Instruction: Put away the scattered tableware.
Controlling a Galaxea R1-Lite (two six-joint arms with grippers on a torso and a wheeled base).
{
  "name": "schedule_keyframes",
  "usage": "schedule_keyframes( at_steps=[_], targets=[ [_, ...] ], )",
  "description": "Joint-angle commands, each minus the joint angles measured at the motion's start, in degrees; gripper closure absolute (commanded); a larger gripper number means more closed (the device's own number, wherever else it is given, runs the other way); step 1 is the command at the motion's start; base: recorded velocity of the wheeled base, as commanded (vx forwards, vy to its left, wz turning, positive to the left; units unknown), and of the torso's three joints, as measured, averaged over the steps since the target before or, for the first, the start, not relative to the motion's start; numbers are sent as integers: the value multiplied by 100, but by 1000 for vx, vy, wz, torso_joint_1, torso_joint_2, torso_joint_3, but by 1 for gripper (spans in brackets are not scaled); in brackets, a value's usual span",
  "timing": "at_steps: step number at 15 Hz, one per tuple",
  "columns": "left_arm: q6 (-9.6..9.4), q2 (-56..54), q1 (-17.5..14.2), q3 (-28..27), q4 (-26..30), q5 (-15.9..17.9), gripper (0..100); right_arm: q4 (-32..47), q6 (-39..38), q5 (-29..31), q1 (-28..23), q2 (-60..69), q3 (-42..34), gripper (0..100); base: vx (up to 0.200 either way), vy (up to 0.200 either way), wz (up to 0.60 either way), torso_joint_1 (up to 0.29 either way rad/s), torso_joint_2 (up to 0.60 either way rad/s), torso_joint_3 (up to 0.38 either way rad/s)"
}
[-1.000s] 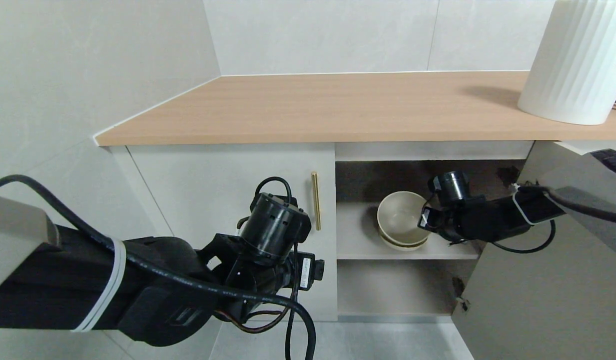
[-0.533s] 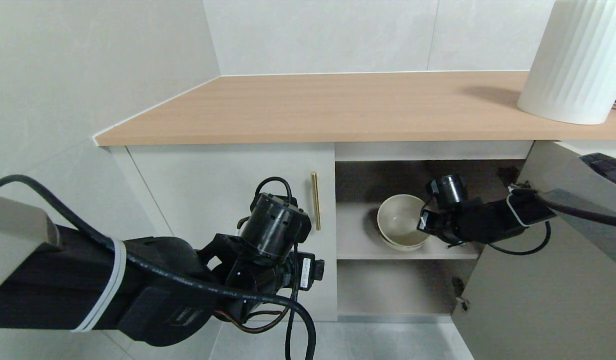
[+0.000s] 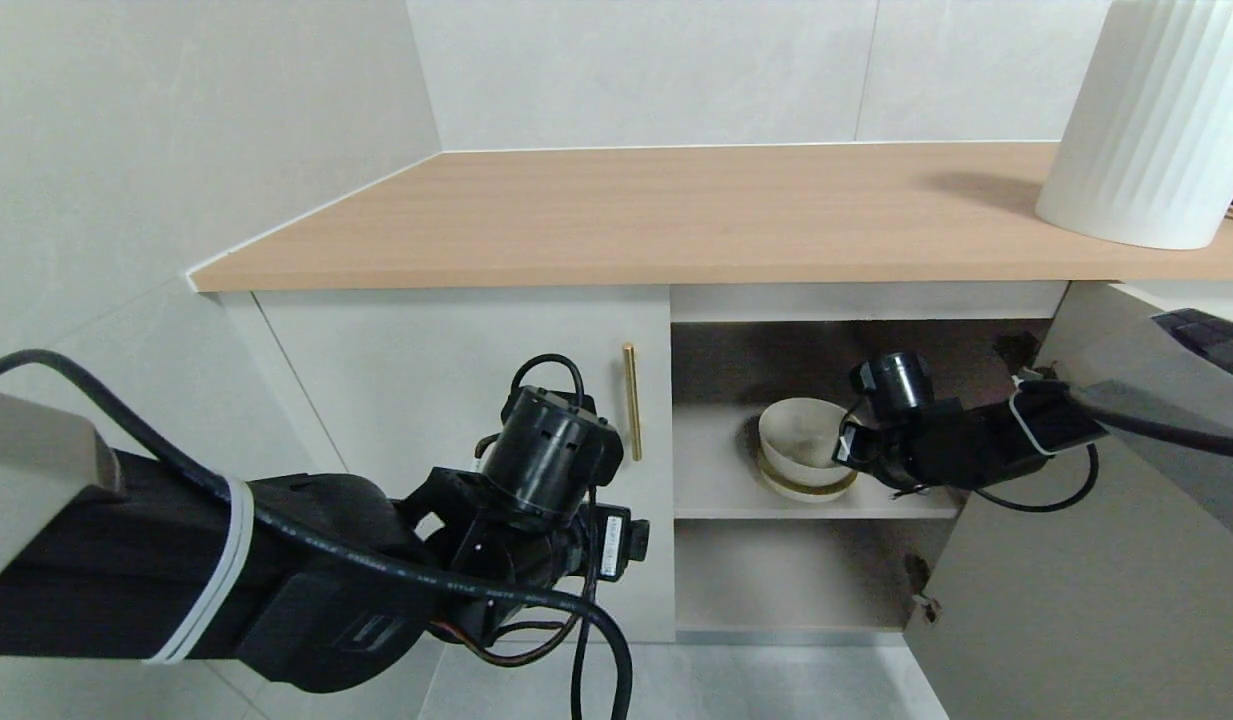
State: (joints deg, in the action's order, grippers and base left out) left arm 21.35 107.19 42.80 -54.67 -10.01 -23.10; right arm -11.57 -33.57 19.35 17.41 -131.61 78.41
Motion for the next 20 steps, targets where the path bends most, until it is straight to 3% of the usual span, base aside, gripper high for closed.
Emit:
schedule_keyframes(
  at_steps=[1,7,9,12,15,20],
  targets=[
    [1,12,0,1,-1,-1,0,-12,-9,-1,17,4,-10,0,0,0,0,0,0,0],
    [36,-199,-114,-34,-1,7,0,137,9,-142,79,557,-256,0,0,0,0,0,0,0],
    [36,-682,-413,-43,52,201,0,1034,17,-731,122,1384,-379,0,0,0,0,0,0,0],
    [19,-1552,-501,159,517,746,0,2616,26,-1407,492,2825,-836,0,0,0,0,0,0,0],
    [-113,-2062,-501,484,711,1062,0,2792,334,-1407,650,3625,-1592,0,0,0,0,0,0,0],
    [-148,-3108,-694,1126,931,1062,0,3161,606,-1390,1019,4671,-2357,0,0,0,0,0,0,0]
  ],
)
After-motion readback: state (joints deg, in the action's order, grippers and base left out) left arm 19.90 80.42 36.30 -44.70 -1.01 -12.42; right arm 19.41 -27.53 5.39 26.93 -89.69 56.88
